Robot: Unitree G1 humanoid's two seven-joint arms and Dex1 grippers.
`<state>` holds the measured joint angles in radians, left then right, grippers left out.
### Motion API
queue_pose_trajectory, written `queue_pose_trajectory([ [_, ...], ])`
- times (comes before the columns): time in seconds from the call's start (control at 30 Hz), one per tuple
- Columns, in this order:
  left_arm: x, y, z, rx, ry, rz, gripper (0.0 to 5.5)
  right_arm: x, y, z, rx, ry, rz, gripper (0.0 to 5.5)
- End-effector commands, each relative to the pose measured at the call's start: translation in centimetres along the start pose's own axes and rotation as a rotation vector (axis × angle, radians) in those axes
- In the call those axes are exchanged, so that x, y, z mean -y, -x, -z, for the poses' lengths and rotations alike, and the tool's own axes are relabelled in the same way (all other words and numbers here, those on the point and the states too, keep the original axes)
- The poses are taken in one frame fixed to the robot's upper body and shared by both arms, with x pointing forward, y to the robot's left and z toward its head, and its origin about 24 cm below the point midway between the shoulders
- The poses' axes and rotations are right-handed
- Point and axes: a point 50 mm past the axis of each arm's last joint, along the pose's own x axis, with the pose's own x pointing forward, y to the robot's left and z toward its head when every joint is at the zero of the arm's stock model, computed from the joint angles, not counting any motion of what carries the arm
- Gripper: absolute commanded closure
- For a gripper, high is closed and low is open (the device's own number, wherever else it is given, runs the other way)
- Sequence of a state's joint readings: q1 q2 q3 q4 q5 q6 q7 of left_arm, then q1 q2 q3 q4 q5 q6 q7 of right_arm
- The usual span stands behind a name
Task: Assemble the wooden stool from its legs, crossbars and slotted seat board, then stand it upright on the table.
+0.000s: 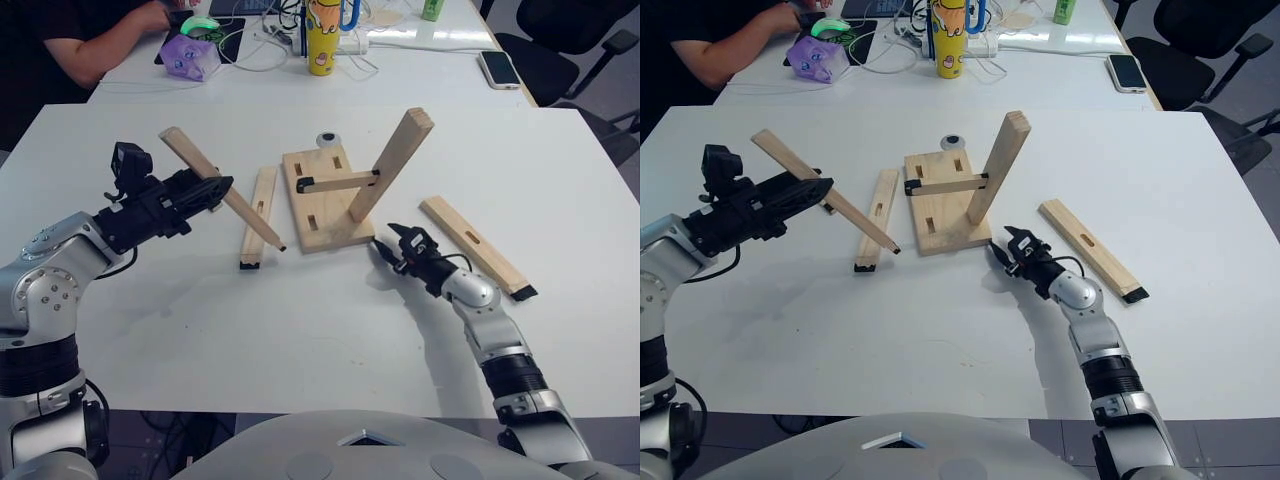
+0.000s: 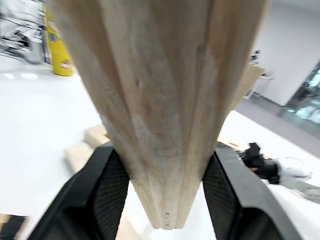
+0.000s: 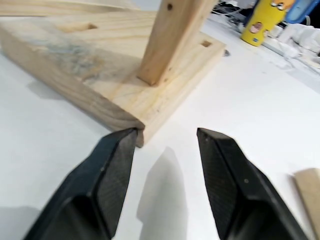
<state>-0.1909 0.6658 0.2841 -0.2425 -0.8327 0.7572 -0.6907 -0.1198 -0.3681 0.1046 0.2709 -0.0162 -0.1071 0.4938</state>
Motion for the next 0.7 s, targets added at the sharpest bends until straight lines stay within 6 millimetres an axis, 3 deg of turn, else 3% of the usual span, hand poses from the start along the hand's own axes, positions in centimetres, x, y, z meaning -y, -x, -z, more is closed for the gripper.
queue_pose_trajectory([
  [0.03,0.3,-0.9,-0.6,0.060,-0.069,-0.013,3.47,2.4,0.2,-0.1,-0.006,-0.012,0.109,3.29],
  [0.17,0.7,-1.5,-0.8,0.085,-0.143,-0.035,3.47,1.6,0.3,-0.7,0.067,-0.172,0.052,3.29],
  [0.33,1.1,-2.4,-0.6,0.072,-0.273,-0.049,3.47,-3.0,1.4,-1.7,0.134,-0.390,-0.184,3.80],
  [0.5,1.4,-3.3,-1.0,0.072,-0.350,-0.022,3.47,-5.3,0.1,-4.1,0.220,-0.448,-0.150,4.55],
  [0.7,2.4,-4.1,-1.9,0.146,-0.330,0.062,3.47,-5.9,-2.0,-4.5,0.209,-0.465,-0.073,5.39],
])
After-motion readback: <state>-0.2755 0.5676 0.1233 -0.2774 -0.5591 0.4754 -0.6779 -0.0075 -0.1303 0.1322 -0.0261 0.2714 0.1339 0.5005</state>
